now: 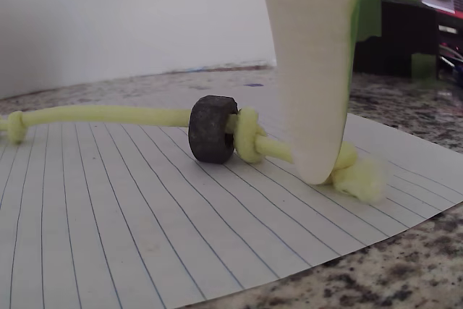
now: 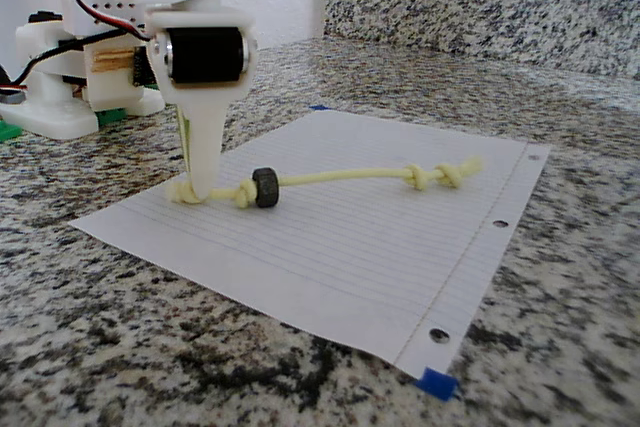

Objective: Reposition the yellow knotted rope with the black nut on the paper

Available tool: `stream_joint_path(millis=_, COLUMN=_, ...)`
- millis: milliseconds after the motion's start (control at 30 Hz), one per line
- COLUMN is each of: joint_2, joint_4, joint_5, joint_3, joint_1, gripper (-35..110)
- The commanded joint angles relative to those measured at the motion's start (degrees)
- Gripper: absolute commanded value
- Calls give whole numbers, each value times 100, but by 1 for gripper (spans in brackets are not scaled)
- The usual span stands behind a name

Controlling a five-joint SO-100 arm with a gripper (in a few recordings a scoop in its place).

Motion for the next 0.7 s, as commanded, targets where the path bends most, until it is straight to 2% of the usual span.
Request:
stream_joint_path(millis=0, joint_2=123, joint_4=-141, joint_5=26, joint_3=53, joint_1=26, gripper=0)
stream_joint_path(millis=200, joint_2=185, joint_4=-220, joint_5=26, joint_3=62, joint_1=44, gripper=0)
stream_joint_path(millis=367, joint_2=176, joint_4=-237, joint_5=26, joint_3=70, joint_1=62, gripper=36)
stream_joint_path(millis=567, joint_2=132, joint_4=-237, joint_5=26, joint_3=70, joint_1=70, gripper=37)
stream_joint_path(millis=667, joint_2=149, joint_4=-220, joint_5=26, joint_3=70, joint_1=70, gripper=28)
